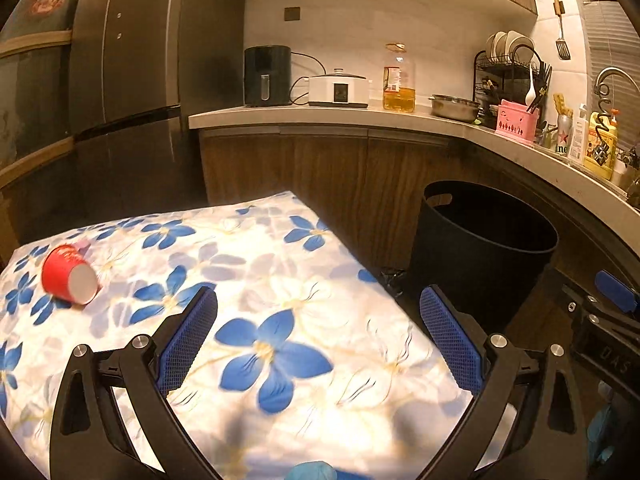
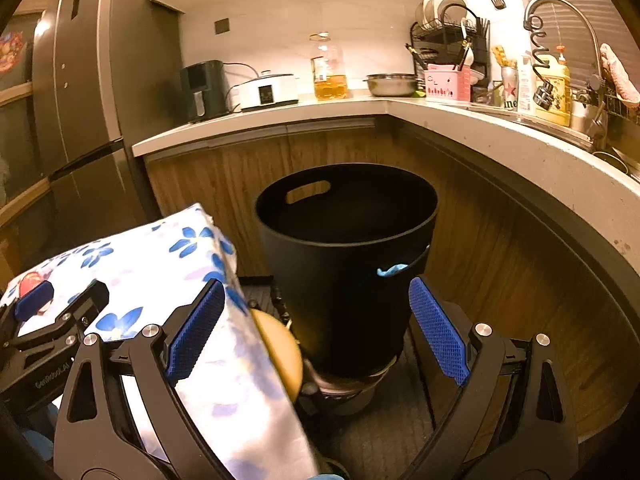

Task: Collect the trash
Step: 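Move both open tools back toward the red paper cup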

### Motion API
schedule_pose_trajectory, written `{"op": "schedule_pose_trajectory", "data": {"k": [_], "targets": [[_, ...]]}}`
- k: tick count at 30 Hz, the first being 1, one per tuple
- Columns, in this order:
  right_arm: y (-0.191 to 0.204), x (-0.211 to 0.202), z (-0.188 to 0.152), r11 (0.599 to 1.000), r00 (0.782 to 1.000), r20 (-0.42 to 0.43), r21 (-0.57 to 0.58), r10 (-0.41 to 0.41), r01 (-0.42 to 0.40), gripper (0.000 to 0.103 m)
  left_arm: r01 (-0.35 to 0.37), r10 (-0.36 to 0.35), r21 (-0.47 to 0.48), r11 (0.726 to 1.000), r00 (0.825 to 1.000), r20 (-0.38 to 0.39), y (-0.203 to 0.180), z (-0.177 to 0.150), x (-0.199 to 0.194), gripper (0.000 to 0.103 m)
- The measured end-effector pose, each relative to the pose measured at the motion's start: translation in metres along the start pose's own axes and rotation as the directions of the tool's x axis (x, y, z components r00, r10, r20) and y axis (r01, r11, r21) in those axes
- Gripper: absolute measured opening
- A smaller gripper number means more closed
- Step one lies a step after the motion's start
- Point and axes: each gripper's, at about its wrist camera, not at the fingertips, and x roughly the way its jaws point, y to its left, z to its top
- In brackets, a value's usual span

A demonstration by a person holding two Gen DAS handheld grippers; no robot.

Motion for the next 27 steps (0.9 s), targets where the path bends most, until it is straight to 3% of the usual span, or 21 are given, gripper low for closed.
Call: {"op": "schedule_pose_trajectory", "data": {"k": [18,27], "targets": [[0.084,-0.018,-0.019,0.985,0.990,-0.003,-0.091,0.144,-0.144,0.092,-0.137,0.139,-0.100,0.986,0.990,0.013,0.082,-0.026,-0.041,0.097],[0.142,-0.008,-0.031,0.947,0.960,-0.049,-0.158,0.276,-0.281,0.092,-0.234,0.239,-0.170,0.957,0.971,0.010,0.134,-0.036,-0.052,0.097]]}}
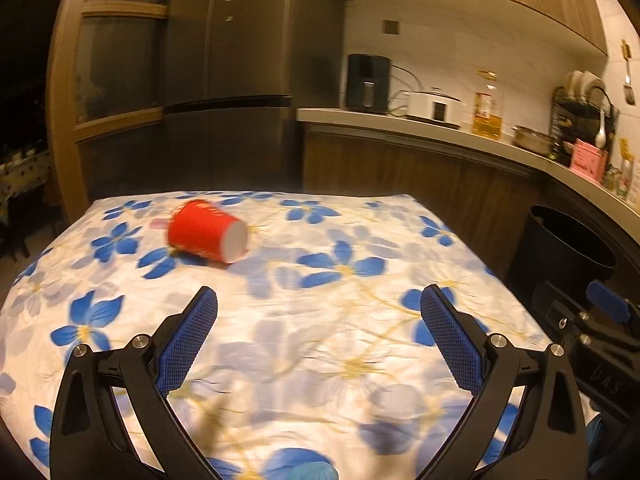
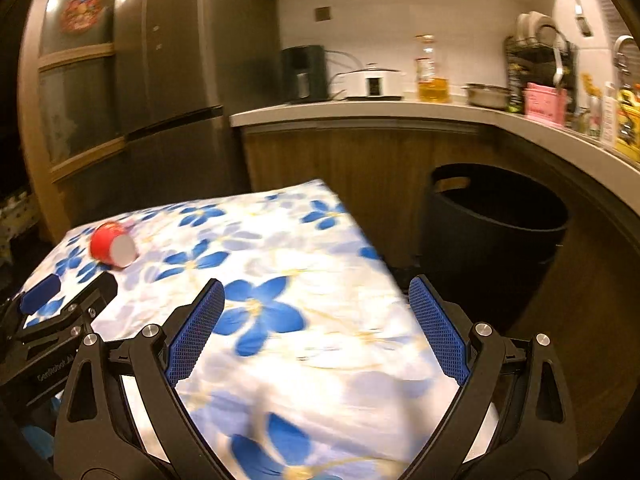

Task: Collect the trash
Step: 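Move both open tools back toward the red paper cup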

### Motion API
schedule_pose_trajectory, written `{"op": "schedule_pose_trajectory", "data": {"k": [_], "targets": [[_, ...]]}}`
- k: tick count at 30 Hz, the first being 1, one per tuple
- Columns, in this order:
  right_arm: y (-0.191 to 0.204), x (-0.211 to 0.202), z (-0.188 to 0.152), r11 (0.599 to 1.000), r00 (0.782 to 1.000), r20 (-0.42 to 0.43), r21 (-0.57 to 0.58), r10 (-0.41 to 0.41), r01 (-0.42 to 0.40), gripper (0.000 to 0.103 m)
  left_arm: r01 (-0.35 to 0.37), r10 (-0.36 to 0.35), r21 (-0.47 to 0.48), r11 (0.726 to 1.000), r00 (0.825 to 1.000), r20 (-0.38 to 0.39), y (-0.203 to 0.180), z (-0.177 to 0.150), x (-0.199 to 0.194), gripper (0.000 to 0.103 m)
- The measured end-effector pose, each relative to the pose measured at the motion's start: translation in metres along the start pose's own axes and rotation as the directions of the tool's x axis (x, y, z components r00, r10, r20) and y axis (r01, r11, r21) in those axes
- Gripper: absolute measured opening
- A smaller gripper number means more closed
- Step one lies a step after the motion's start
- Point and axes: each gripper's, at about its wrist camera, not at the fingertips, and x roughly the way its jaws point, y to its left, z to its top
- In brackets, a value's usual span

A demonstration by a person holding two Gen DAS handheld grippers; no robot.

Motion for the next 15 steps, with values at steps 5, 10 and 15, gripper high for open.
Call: {"op": "schedule_pose_trajectory", "data": {"k": [5,10,15], "targets": [[0.042,0.022,0.000,0.994,0.995,-0.021,-0.052,0.096,-0.097,0.092,-0.074,0.074,-0.043,0.996,0.997,0.005,0.036,0.000,0.001,0.097],[0.085,0.046,0.005,0.976,0.981,-0.044,-0.101,0.189,-0.193,0.092,-0.169,0.170,-0.094,0.981,0.985,0.003,0.082,0.001,0.002,0.097],[0.135,0.074,0.012,0.943,0.955,-0.059,-0.149,0.291,-0.297,0.092,-0.240,0.242,-0.148,0.959,0.970,-0.004,0.122,0.004,0.002,0.097]]}}
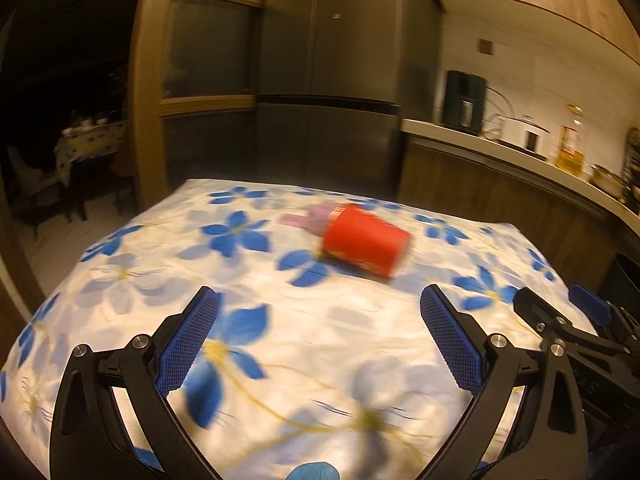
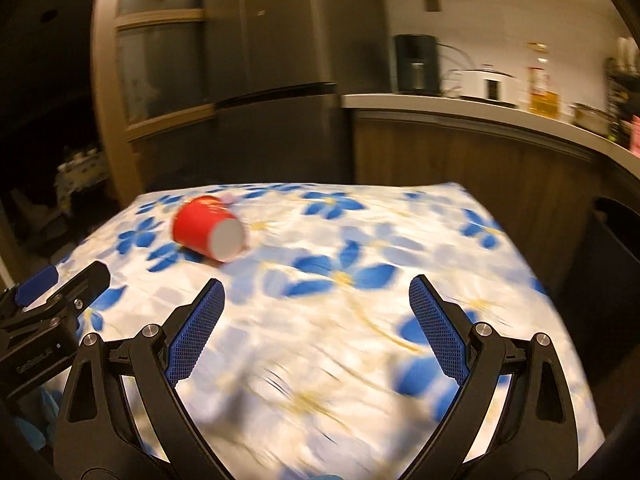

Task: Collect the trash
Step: 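Move both open tools back toward the red paper cup, then grasp the red paper cup around its body with the right tool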

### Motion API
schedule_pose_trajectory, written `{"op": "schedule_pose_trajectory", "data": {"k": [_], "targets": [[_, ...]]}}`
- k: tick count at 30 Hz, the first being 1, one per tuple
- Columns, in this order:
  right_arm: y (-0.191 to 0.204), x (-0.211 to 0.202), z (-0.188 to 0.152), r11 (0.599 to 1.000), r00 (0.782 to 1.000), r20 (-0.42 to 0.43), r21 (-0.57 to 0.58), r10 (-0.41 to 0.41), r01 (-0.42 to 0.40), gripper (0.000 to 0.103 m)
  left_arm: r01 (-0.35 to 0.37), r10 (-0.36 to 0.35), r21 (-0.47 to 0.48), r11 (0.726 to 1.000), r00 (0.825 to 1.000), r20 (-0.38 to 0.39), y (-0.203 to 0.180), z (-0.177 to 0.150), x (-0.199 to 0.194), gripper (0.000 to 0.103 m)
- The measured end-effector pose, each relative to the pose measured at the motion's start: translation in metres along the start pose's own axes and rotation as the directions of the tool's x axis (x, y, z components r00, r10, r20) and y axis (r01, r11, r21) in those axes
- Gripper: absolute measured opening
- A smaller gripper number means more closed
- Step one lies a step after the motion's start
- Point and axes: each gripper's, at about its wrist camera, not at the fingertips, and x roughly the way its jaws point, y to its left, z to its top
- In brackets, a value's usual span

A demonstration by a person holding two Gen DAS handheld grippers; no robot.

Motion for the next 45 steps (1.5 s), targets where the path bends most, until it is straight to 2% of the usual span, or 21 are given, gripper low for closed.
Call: {"op": "schedule_pose_trajectory", "data": {"k": [7,14,21,28,30,32,33,41,45], "targets": [[0.036,0.050,0.018,0.995,0.996,-0.027,-0.047,0.085,-0.087,0.092,-0.029,0.028,-0.045,0.999,0.999,-0.016,0.028,0.011,0.011,0.097],[0.050,0.092,0.033,0.986,0.988,-0.072,-0.077,0.140,-0.145,0.095,-0.030,0.029,-0.056,0.998,0.999,-0.013,0.039,0.017,0.017,0.097],[0.066,0.127,0.045,0.971,0.973,-0.144,-0.129,0.182,-0.201,0.095,-0.034,0.032,-0.064,0.997,0.999,-0.024,0.045,0.022,0.026,0.097],[0.076,0.149,0.042,0.953,0.946,-0.232,-0.148,0.227,-0.264,0.095,-0.046,0.045,-0.058,0.997,0.999,-0.028,0.048,0.027,0.033,0.097],[0.077,0.151,0.041,0.949,0.940,-0.244,-0.151,0.237,-0.278,0.091,-0.046,0.044,-0.060,0.997,0.998,-0.033,0.049,0.027,0.035,0.097],[0.078,0.154,0.040,0.946,0.936,-0.256,-0.151,0.242,-0.286,0.079,-0.046,0.043,-0.061,0.997,0.998,-0.040,0.049,0.026,0.036,0.097],[0.078,0.154,0.039,0.945,0.934,-0.261,-0.148,0.246,-0.290,0.076,-0.046,0.043,-0.062,0.997,0.998,-0.043,0.049,0.026,0.037,0.097],[0.082,0.149,0.038,0.933,0.929,-0.260,-0.175,0.264,-0.315,0.060,-0.042,0.039,-0.066,0.997,0.998,-0.053,0.050,0.025,0.038,0.097],[0.082,0.146,0.037,0.929,0.927,-0.256,-0.181,0.273,-0.323,0.057,-0.041,0.036,-0.069,0.997,0.997,-0.067,0.051,0.024,0.040,0.097]]}}
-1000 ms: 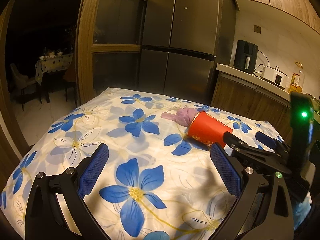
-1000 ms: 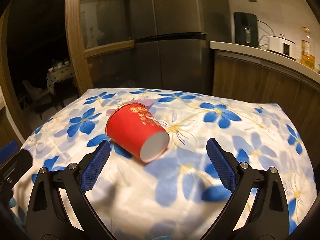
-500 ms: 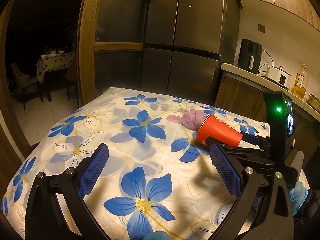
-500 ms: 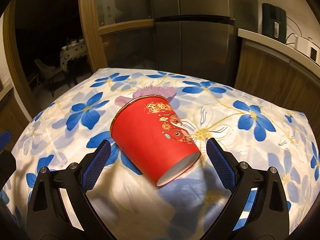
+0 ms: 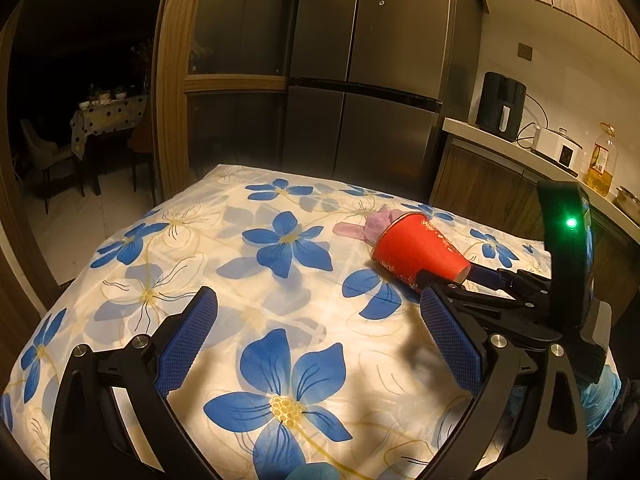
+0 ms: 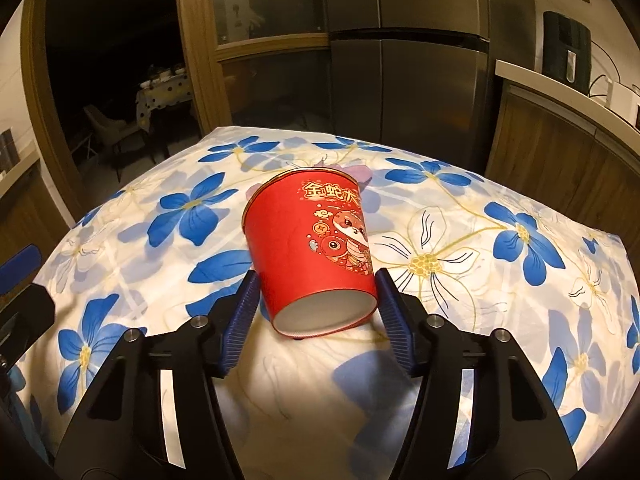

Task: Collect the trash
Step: 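Grasp the red paper cup around its body with the right tool, then grasp the last pink bag with the left tool while the right tool holds the cup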

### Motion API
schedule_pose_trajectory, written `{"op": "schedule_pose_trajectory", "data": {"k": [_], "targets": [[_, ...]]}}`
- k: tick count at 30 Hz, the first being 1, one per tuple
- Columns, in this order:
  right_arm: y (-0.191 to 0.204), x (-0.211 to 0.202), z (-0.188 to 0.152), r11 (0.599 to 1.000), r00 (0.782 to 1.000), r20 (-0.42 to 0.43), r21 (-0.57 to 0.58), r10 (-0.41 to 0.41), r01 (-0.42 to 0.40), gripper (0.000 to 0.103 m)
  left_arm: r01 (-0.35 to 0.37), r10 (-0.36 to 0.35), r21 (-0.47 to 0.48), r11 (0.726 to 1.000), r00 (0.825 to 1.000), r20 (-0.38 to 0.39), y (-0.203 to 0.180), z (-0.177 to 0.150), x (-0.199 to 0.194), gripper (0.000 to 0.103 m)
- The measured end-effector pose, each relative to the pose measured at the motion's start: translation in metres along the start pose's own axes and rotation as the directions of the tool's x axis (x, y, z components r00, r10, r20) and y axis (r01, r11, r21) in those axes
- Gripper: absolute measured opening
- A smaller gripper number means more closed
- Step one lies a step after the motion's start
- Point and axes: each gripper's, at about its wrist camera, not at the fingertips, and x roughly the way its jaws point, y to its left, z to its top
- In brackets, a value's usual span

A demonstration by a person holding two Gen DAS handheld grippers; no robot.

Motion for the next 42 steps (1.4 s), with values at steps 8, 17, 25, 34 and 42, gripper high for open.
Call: {"op": "schedule_pose_trajectory", "data": {"k": [8,17,25,34,42], "targets": [[-0.005,-0.014,-0.004,1.000,0.999,0.035,0.022,-0.005,0.004,0.056,-0.005,0.005,0.005,1.000,1.000,0.000,-0.004,0.007,0.010,0.097],[-0.043,-0.067,-0.022,0.982,0.982,0.135,0.151,-0.135,0.114,0.056,0.027,-0.028,0.029,0.999,1.000,0.006,-0.040,0.038,0.054,0.097],[-0.067,-0.123,-0.045,0.958,0.956,0.213,0.247,-0.201,0.147,0.056,0.000,0.010,0.102,0.995,0.996,-0.092,-0.081,0.054,0.127,0.097],[-0.073,-0.150,-0.061,0.949,0.945,0.236,0.271,-0.227,0.161,0.056,-0.023,0.062,0.180,0.983,0.975,-0.215,-0.103,0.049,0.178,0.071],[-0.074,-0.154,-0.070,0.940,0.944,0.224,0.295,-0.243,0.172,0.056,0.009,0.043,0.199,0.980,0.966,-0.255,-0.106,0.042,0.184,0.023]]}}
